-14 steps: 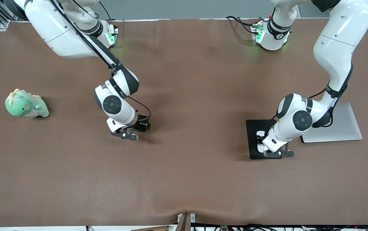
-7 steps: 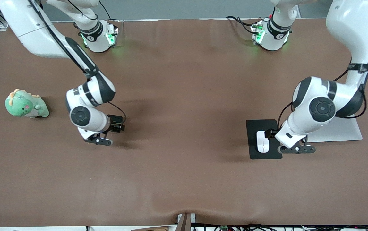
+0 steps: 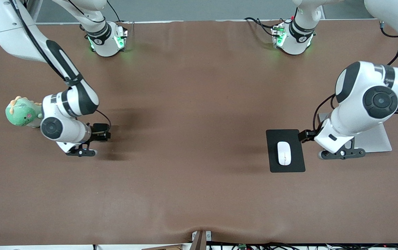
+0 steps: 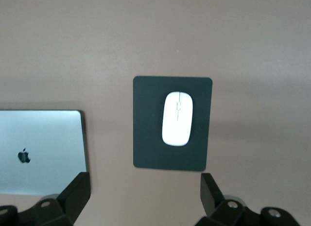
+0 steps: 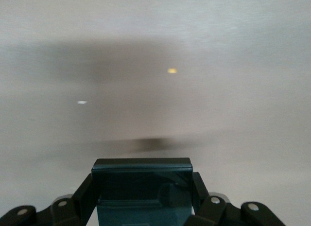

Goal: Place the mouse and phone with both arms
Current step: 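Raise the left gripper to rest while the right gripper carries the phone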

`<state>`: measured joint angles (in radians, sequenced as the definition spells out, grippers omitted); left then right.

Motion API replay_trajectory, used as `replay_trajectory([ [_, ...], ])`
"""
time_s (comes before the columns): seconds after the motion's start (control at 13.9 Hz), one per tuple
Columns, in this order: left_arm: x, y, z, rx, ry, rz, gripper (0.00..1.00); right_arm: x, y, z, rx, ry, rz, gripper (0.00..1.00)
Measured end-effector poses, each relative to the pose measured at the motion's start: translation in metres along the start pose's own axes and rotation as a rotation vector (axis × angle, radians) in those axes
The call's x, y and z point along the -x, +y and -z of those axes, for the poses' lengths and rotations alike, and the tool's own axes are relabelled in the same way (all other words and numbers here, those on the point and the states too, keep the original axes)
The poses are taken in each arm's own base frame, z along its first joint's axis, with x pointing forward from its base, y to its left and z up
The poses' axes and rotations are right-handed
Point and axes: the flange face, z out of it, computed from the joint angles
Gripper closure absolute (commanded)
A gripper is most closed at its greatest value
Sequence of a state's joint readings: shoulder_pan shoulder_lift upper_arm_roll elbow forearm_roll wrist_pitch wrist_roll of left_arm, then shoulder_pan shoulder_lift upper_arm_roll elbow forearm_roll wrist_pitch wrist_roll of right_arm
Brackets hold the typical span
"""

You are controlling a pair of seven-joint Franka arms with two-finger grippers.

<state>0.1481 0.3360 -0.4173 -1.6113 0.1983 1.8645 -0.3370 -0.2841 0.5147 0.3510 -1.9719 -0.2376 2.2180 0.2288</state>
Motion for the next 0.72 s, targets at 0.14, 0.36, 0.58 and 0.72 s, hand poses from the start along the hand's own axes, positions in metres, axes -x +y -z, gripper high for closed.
replay_trajectory([
  [0.14, 0.011, -0.008, 0.018, 0.015, -0.035, -0.017, 0.0, 0.003, 0.051, -0.009, 0.017, -0.02, 0.052, 1.0],
  [0.36, 0.017, -0.043, 0.04, 0.071, -0.048, -0.036, 0.0, 0.006, 0.085, -0.017, 0.029, -0.035, 0.088, 1.0],
  [0.58, 0.031, -0.09, 0.075, 0.129, -0.04, -0.039, 0.0, 0.012, 0.1, -0.028, 0.031, -0.036, 0.082, 1.0],
  [0.72, 0.047, -0.107, 0.1, 0.124, -0.036, -0.055, 0.0, 0.017, 0.103, -0.04, 0.027, -0.006, 0.08, 1.0],
])
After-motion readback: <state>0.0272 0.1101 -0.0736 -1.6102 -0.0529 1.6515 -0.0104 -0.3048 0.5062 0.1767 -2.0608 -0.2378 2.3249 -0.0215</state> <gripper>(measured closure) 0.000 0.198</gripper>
